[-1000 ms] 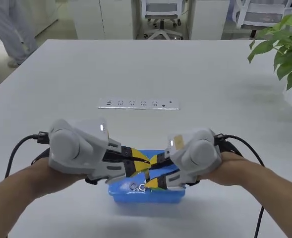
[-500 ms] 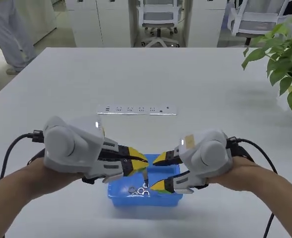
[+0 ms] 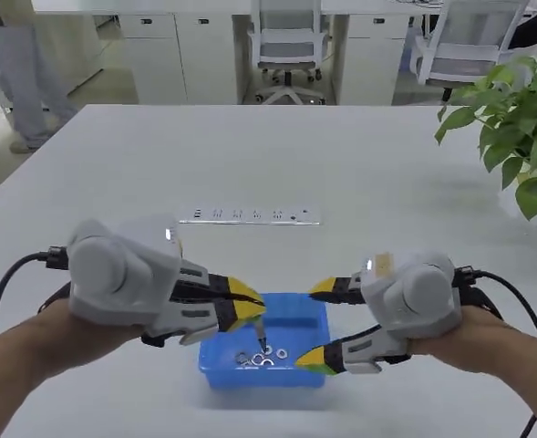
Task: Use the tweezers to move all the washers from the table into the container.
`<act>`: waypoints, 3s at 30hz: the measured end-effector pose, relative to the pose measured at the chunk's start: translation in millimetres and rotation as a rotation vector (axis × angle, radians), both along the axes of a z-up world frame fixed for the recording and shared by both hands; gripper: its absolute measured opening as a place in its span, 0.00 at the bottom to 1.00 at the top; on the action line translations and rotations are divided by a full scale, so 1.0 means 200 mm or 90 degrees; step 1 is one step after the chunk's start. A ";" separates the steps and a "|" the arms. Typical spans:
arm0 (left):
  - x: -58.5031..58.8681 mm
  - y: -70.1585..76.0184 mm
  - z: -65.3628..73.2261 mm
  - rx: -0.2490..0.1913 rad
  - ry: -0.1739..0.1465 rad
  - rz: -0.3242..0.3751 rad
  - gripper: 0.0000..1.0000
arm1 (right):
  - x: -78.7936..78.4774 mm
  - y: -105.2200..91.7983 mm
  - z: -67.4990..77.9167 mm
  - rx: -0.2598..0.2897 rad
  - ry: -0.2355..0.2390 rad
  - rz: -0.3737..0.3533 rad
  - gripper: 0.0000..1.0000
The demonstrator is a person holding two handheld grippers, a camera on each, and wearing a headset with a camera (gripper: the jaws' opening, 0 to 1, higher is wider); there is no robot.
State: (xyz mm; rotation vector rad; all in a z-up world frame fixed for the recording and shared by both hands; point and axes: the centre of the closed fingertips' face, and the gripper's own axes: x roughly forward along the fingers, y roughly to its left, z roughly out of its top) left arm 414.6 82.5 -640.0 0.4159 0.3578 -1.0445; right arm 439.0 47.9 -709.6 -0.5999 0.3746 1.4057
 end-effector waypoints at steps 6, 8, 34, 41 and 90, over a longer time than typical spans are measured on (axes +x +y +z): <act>-0.02 0.01 0.01 -0.001 -0.002 0.005 0.04 | -0.03 -0.05 0.04 0.022 0.008 -0.033 0.66; -0.03 0.02 0.01 -0.002 -0.001 0.007 0.04 | -0.03 -0.06 0.05 0.026 0.007 -0.043 0.69; -0.15 0.02 0.07 -0.007 0.005 0.005 0.04 | -0.18 -0.24 0.08 0.070 0.024 -0.124 0.83; -0.21 0.00 0.09 -0.015 0.010 -0.008 0.04 | -0.22 -0.24 0.10 0.080 0.023 -0.124 0.82; -0.51 -0.20 0.07 -0.068 0.033 -0.116 0.04 | -0.62 0.09 0.01 0.058 0.018 0.120 0.12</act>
